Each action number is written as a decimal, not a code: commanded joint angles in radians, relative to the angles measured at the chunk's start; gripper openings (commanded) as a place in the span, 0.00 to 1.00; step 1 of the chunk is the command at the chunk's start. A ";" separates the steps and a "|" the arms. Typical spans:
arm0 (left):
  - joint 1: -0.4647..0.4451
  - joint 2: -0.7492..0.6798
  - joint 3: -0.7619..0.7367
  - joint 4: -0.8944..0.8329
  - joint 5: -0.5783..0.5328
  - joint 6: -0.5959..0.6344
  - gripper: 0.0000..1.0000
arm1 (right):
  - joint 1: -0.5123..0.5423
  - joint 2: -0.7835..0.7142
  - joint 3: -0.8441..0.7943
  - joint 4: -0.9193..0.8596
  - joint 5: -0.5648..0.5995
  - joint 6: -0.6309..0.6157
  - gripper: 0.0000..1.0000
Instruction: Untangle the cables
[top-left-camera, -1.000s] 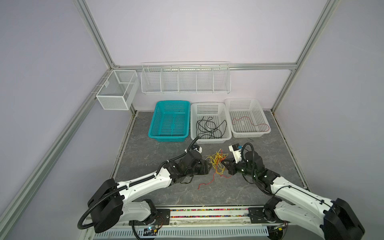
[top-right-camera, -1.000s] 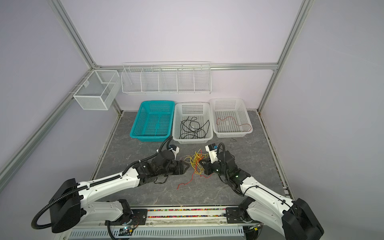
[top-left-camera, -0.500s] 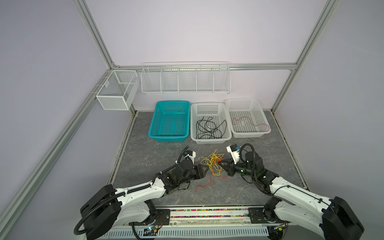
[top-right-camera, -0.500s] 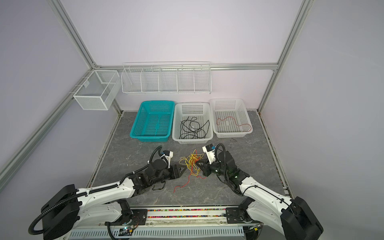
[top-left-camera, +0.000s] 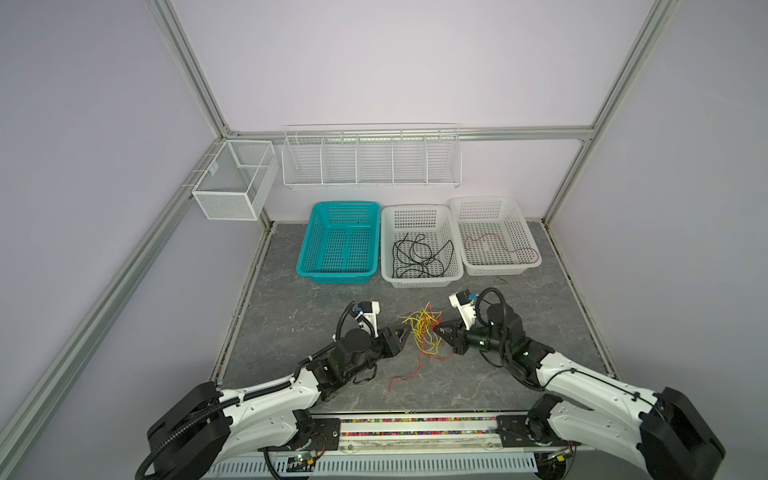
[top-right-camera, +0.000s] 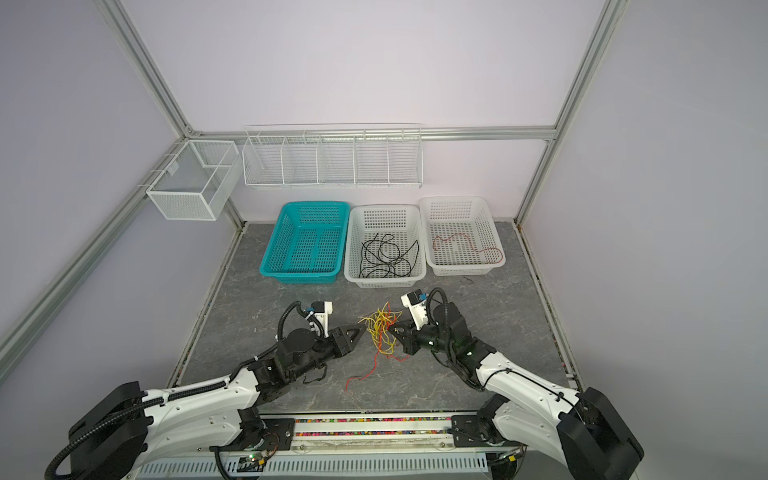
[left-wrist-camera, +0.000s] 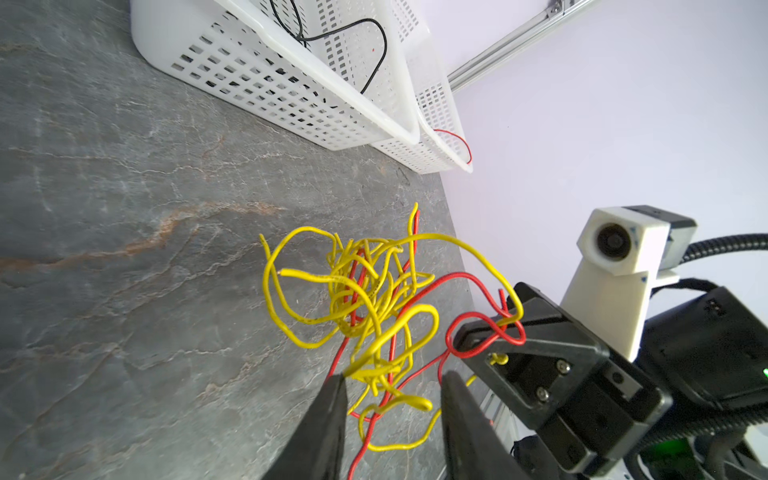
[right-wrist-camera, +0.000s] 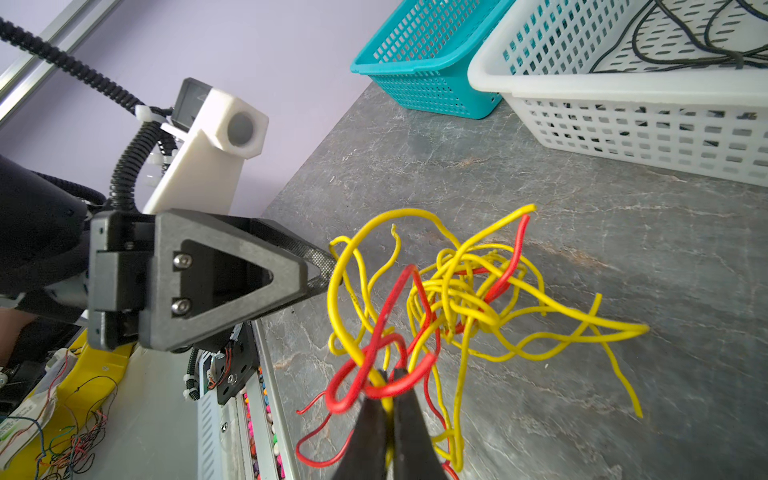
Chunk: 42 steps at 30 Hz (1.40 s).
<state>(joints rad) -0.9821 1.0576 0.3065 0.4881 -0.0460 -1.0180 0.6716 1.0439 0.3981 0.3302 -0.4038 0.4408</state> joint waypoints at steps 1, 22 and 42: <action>0.000 0.014 -0.012 0.070 -0.010 -0.021 0.35 | 0.011 0.001 -0.002 0.047 -0.020 -0.013 0.06; 0.000 0.025 0.013 -0.046 -0.032 0.016 0.41 | 0.021 -0.002 0.001 0.041 -0.023 -0.016 0.06; 0.000 -0.014 -0.032 0.039 -0.016 0.068 0.45 | 0.026 -0.002 0.002 0.050 -0.040 -0.016 0.06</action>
<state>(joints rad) -0.9821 1.0283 0.2901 0.4675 -0.0776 -0.9569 0.6865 1.0435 0.3981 0.3336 -0.4198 0.4408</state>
